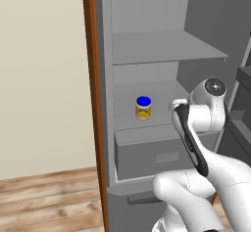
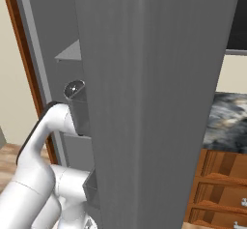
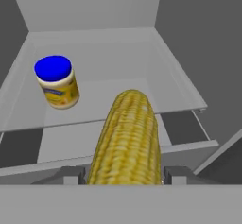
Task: Move the mayonnaise and corn from the top shelf to the second highest shelf to make space. Then, place the pitcher from the counter on the cleared top shelf.
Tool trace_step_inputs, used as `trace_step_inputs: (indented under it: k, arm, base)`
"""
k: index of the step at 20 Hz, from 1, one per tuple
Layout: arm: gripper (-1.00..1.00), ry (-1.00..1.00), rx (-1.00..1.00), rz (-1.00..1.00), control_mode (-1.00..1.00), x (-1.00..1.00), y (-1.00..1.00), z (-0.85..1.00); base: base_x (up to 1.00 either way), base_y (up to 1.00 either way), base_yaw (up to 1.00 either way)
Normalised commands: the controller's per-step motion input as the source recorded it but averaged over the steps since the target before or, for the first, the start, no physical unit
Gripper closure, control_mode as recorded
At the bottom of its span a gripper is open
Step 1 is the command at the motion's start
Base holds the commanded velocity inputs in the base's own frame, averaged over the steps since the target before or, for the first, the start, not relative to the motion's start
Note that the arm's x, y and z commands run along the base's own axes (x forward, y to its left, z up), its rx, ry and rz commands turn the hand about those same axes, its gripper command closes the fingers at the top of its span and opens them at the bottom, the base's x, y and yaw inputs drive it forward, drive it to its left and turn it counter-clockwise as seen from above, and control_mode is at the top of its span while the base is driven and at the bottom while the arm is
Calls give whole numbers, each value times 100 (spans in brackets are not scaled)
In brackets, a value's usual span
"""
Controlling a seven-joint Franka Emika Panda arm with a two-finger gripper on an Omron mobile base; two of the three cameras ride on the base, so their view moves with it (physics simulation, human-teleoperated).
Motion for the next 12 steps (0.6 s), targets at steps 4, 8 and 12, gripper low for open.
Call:
trace_step_inputs:
  k: [4, 8, 12]
  arm:
    - [100, 0, 0, 0, -100, 46, -24, -39]
    - [100, 0, 0, 0, -100, 55, -21, -28]
    - [100, 0, 0, 0, -100, 59, -21, -19]
  base:
    - [0, 0, 0]
    - [0, 0, 0]
    - [0, 0, 0]
